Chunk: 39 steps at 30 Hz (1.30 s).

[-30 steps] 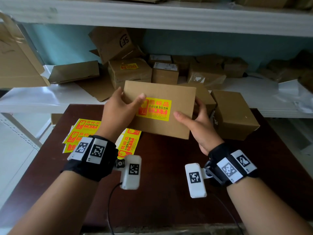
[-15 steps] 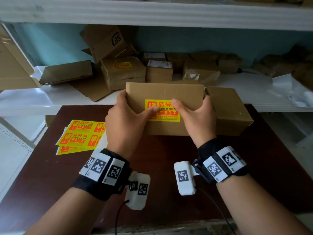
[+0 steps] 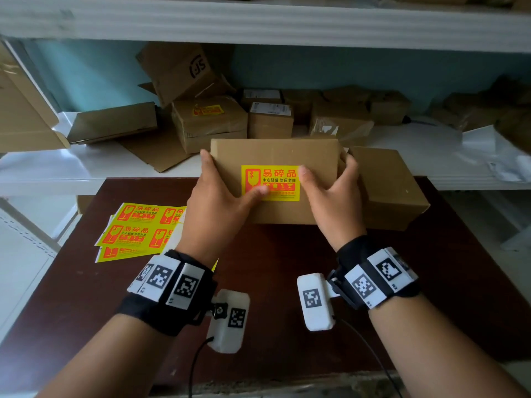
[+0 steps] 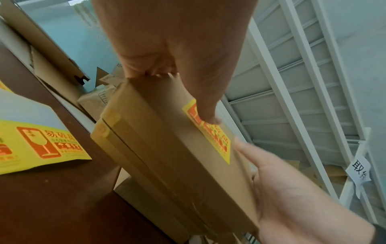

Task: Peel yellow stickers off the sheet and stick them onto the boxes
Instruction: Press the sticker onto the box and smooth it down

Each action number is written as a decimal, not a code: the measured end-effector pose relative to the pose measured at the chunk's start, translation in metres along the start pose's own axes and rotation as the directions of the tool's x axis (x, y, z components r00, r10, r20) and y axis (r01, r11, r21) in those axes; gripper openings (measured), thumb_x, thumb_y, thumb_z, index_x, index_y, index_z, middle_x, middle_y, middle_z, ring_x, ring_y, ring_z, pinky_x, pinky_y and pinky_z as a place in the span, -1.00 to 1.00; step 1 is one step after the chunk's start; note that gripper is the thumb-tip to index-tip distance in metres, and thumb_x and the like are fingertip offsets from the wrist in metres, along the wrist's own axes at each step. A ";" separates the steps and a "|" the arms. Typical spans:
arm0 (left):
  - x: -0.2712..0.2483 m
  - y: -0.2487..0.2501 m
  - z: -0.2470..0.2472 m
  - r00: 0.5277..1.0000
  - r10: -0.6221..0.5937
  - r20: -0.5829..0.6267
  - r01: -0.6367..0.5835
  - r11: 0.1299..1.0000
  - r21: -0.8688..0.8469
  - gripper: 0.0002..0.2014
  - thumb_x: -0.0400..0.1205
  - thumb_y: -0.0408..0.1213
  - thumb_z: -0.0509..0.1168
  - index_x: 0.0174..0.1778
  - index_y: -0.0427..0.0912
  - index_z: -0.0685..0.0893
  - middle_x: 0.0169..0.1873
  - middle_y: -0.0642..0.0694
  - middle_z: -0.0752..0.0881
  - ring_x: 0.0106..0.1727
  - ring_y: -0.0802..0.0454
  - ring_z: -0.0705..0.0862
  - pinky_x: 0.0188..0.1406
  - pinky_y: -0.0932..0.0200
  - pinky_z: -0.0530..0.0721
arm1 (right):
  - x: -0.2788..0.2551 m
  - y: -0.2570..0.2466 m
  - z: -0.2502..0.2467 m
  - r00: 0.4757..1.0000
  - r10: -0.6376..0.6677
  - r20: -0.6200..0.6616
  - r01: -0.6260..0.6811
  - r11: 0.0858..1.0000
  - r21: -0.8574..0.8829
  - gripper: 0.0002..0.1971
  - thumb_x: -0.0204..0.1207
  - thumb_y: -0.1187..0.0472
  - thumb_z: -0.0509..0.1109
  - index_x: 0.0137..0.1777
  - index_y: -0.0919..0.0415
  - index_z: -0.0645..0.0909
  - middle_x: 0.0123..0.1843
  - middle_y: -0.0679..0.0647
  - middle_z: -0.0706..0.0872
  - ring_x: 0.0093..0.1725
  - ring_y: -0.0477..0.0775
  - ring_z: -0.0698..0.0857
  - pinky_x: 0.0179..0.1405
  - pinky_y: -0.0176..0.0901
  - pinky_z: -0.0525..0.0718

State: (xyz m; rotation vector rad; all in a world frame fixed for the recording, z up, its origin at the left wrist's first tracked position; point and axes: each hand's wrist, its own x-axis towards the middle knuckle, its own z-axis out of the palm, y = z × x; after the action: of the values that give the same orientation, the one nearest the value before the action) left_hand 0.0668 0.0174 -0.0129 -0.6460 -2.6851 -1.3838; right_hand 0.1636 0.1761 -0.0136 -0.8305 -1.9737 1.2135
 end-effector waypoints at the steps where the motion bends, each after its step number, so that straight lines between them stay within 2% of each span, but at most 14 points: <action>1: -0.002 0.002 0.001 1.000 -0.005 0.013 0.005 1.000 0.003 0.24 0.39 0.22 0.55 0.77 -0.19 -0.08 0.59 -0.17 0.46 0.55 -0.10 0.48 0.43 0.02 0.52 | -0.003 0.000 0.002 1.000 -0.013 0.007 0.013 1.000 -0.003 -0.04 0.41 -0.27 0.56 0.67 0.06 0.15 0.41 -0.07 0.58 0.33 -0.02 0.65 0.27 -0.01 0.66; 3: -0.002 0.002 0.001 1.000 -0.013 -0.001 0.013 1.000 0.000 0.29 0.31 0.17 0.62 0.76 -0.18 -0.05 0.56 -0.15 0.51 0.52 -0.09 0.52 0.40 0.04 0.54 | -0.007 -0.001 0.004 0.998 -0.053 0.036 0.056 0.995 -0.079 0.16 0.27 -0.28 0.65 0.70 0.08 0.04 0.59 0.01 0.42 0.47 0.00 0.54 0.28 -0.14 0.54; 5: 0.000 -0.001 0.000 1.000 -0.017 -0.024 0.017 1.000 -0.006 0.16 0.31 0.13 0.64 0.72 -0.12 0.15 0.44 -0.11 0.62 0.41 -0.08 0.62 0.31 0.03 0.62 | -0.008 0.000 0.004 0.994 -0.076 0.074 0.086 0.984 -0.153 0.27 0.20 -0.23 0.71 0.73 0.13 -0.03 0.68 0.05 0.27 0.57 0.01 0.42 0.30 -0.22 0.41; 8: 0.005 -0.004 -0.006 0.999 0.017 -0.030 -0.017 1.000 -0.014 -0.13 0.37 0.07 0.63 0.55 -0.07 0.41 0.20 -0.05 0.73 0.22 -0.05 0.70 0.08 0.09 0.67 | -0.005 0.002 0.003 0.991 -0.090 0.097 0.108 0.974 -0.201 0.31 0.20 -0.13 0.74 0.76 0.18 -0.07 0.71 0.08 0.22 0.63 0.05 0.35 0.33 -0.28 0.30; 11: 0.012 -0.010 -0.012 0.998 0.064 0.010 -0.064 0.997 -0.031 -0.27 0.45 -0.05 0.59 0.52 -0.07 0.48 0.09 0.03 0.72 0.14 0.01 0.70 -0.01 0.12 0.66 | 0.000 0.004 0.002 0.989 -0.091 0.112 0.109 0.981 -0.162 0.27 0.24 -0.06 0.75 0.76 0.18 -0.05 0.71 0.09 0.26 0.64 0.04 0.34 0.38 -0.28 0.29; 15: 0.020 -0.022 -0.016 0.995 0.071 0.071 -0.066 0.995 -0.070 -0.34 0.55 -0.15 0.50 0.57 -0.02 0.46 0.08 0.01 0.74 0.11 -0.01 0.70 -0.01 0.04 0.70 | 0.007 0.006 -0.003 0.981 -0.078 0.177 0.102 0.986 -0.129 0.18 0.38 0.01 0.68 0.78 0.16 -0.09 0.72 0.08 0.26 0.64 0.01 0.33 0.47 -0.25 0.27; 19: 0.022 -0.026 -0.018 0.989 0.060 0.132 -0.027 0.970 -0.240 -0.31 0.58 -0.11 0.34 0.67 0.15 0.33 0.30 0.12 0.73 0.28 0.13 0.70 0.29 -0.09 0.70 | 0.012 0.010 -0.008 0.975 -0.053 0.215 0.072 0.994 -0.079 0.11 0.49 0.03 0.60 0.80 0.11 -0.14 0.75 0.03 0.21 0.68 0.00 0.29 0.66 -0.07 0.26; 23: 0.020 -0.018 -0.021 0.970 0.066 0.234 0.062 0.863 -0.502 -0.26 0.68 -0.19 0.38 0.68 0.40 0.16 0.39 0.29 0.58 0.23 0.26 0.72 0.15 0.15 0.73 | 0.019 0.010 -0.014 0.970 0.042 0.240 -0.048 0.999 0.018 -0.09 0.63 0.08 0.47 0.80 -0.03 -0.06 0.70 -0.05 0.35 0.61 -0.03 0.40 0.66 0.12 0.36; 26: 0.016 -0.016 -0.020 0.948 0.096 0.303 0.100 0.816 -0.570 -0.11 0.64 -0.26 0.44 0.65 0.52 0.04 0.51 0.23 0.48 0.37 0.18 0.65 0.19 0.10 0.75 | 0.018 0.007 -0.015 0.972 0.061 0.227 -0.059 0.998 -0.015 -0.20 0.70 0.03 0.35 0.80 -0.05 -0.05 0.73 -0.04 0.29 0.68 0.04 0.33 0.68 0.18 0.31; 30: 0.013 -0.015 -0.018 0.938 0.148 0.315 0.054 0.832 -0.552 0.00 0.59 -0.33 0.47 0.71 0.39 -0.04 0.43 0.21 0.55 0.22 0.42 0.67 0.00 0.46 0.68 | 0.014 -0.001 -0.017 0.984 0.072 0.161 -0.049 0.989 -0.141 0.14 0.47 -0.45 0.36 0.79 0.04 -0.23 0.82 0.04 -0.09 0.78 0.14 0.01 0.70 0.19 0.08; 33: 0.009 -0.011 -0.013 0.932 0.188 0.309 -0.005 0.860 -0.510 0.01 0.57 -0.24 0.51 0.72 0.37 -0.05 0.50 0.15 0.51 0.25 0.50 0.61 0.00 0.52 0.63 | 0.011 -0.004 -0.013 0.994 0.035 0.105 -0.010 0.974 -0.226 0.44 0.14 -0.62 0.43 0.77 0.05 -0.35 0.82 0.09 -0.11 0.78 0.19 0.00 0.68 0.23 0.13; 35: 0.006 -0.009 -0.010 0.936 0.204 0.286 -0.051 0.884 -0.464 0.02 0.53 -0.09 0.55 0.68 0.48 -0.05 0.52 0.08 0.44 0.35 0.39 0.56 0.17 0.36 0.67 | 0.008 -0.003 -0.010 0.996 0.022 0.092 0.003 0.964 -0.266 0.51 0.05 -0.64 0.45 0.77 0.03 -0.38 0.81 0.12 -0.09 0.77 0.24 0.05 0.65 0.29 0.19; 37: 0.004 -0.008 -0.009 0.938 0.194 0.286 -0.056 0.902 -0.428 0.02 0.44 0.12 0.54 0.60 0.63 -0.07 0.54 -0.01 0.40 0.48 0.10 0.49 0.38 -0.03 0.63 | 0.005 -0.003 -0.009 0.995 0.016 0.097 0.009 0.967 -0.254 0.49 0.04 -0.61 0.50 0.75 -0.08 -0.39 0.80 0.12 -0.07 0.75 0.28 0.11 0.62 0.36 0.29; 39: 0.003 -0.009 -0.010 0.945 0.182 0.272 -0.050 0.901 -0.431 0.00 0.44 0.13 0.54 0.59 0.65 -0.06 0.50 -0.05 0.40 0.45 0.05 0.49 0.33 0.04 0.61 | 0.005 -0.004 -0.010 0.994 -0.029 0.104 0.051 0.975 -0.216 0.44 0.04 -0.56 0.56 0.73 -0.23 -0.36 0.78 0.09 -0.02 0.72 0.28 0.18 0.53 0.34 0.40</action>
State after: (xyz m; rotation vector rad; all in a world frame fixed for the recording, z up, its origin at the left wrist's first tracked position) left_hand 0.0591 0.0065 -0.0130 -1.1245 -2.5058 -1.9966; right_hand 0.1680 0.1836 -0.0059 -0.8464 -2.2250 1.0457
